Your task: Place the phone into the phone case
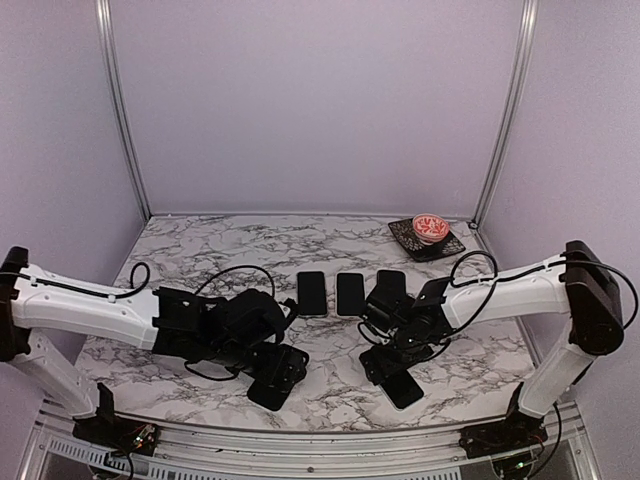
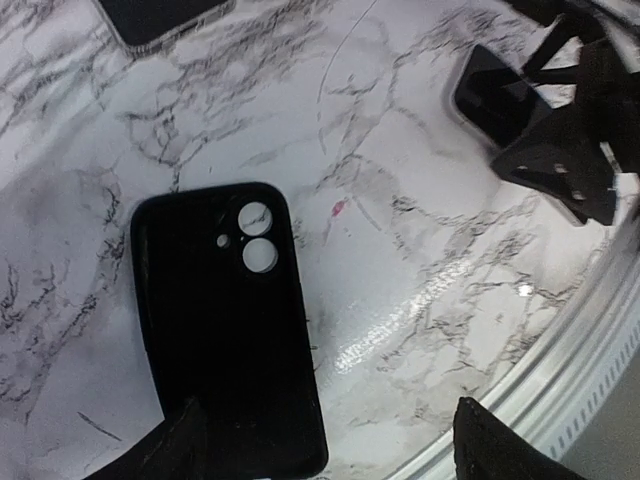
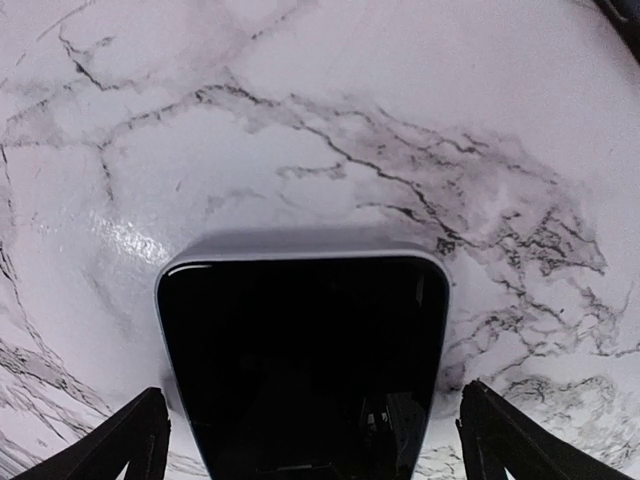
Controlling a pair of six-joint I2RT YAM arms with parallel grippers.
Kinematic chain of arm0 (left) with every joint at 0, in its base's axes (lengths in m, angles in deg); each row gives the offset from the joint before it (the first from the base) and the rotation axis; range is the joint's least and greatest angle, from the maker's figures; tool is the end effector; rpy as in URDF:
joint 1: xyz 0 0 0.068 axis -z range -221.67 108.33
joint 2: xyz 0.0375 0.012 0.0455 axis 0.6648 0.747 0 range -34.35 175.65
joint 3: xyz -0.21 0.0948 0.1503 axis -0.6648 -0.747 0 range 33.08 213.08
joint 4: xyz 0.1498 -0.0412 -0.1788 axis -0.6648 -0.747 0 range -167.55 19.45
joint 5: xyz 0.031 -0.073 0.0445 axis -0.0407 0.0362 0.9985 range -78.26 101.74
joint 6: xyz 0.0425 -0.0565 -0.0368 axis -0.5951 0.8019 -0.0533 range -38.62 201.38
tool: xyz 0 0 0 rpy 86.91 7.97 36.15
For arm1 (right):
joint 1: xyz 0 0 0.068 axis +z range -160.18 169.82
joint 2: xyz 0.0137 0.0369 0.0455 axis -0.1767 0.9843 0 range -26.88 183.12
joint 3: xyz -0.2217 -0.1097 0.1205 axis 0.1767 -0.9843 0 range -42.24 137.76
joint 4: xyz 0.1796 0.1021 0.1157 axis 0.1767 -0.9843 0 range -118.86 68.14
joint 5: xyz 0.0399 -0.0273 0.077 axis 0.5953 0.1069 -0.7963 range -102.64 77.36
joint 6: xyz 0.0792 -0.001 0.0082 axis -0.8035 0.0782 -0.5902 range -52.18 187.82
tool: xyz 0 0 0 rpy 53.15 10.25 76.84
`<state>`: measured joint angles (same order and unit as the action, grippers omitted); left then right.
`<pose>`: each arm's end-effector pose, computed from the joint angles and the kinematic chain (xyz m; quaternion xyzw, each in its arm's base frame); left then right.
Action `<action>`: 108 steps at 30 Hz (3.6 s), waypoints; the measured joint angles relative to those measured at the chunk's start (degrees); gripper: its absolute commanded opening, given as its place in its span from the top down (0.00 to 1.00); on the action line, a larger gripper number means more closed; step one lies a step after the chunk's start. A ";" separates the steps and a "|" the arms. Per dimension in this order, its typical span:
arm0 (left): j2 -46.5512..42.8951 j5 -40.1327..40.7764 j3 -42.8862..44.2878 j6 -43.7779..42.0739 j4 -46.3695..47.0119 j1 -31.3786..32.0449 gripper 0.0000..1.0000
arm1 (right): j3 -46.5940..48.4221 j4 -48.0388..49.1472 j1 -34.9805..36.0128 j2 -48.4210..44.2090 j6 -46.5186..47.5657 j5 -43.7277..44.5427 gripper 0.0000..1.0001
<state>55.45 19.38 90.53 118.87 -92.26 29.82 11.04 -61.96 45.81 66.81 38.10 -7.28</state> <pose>0.1100 -0.2998 0.1986 0.2578 0.9136 -0.2137 0.2305 0.1541 0.2168 0.1430 -0.2224 0.9703 0.0220 0.0923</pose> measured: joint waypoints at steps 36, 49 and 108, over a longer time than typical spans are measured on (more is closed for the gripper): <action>-3.04 -18.18 -16.87 -10.05 14.38 -5.73 0.83 | 2.08 5.35 0.37 -11.41 -4.50 0.94 0.01; -18.51 -6.88 -17.40 -9.40 13.40 -12.07 0.75 | 3.82 -8.37 -1.81 0.42 4.46 -5.81 0.01; -18.16 -1.01 -18.73 -10.64 11.37 -24.04 0.15 | 22.80 5.46 17.05 13.11 -1.40 14.53 0.71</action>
<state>37.28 18.37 71.80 108.23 -80.90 5.77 33.83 -56.50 62.86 79.92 36.71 7.26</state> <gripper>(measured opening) 0.825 0.729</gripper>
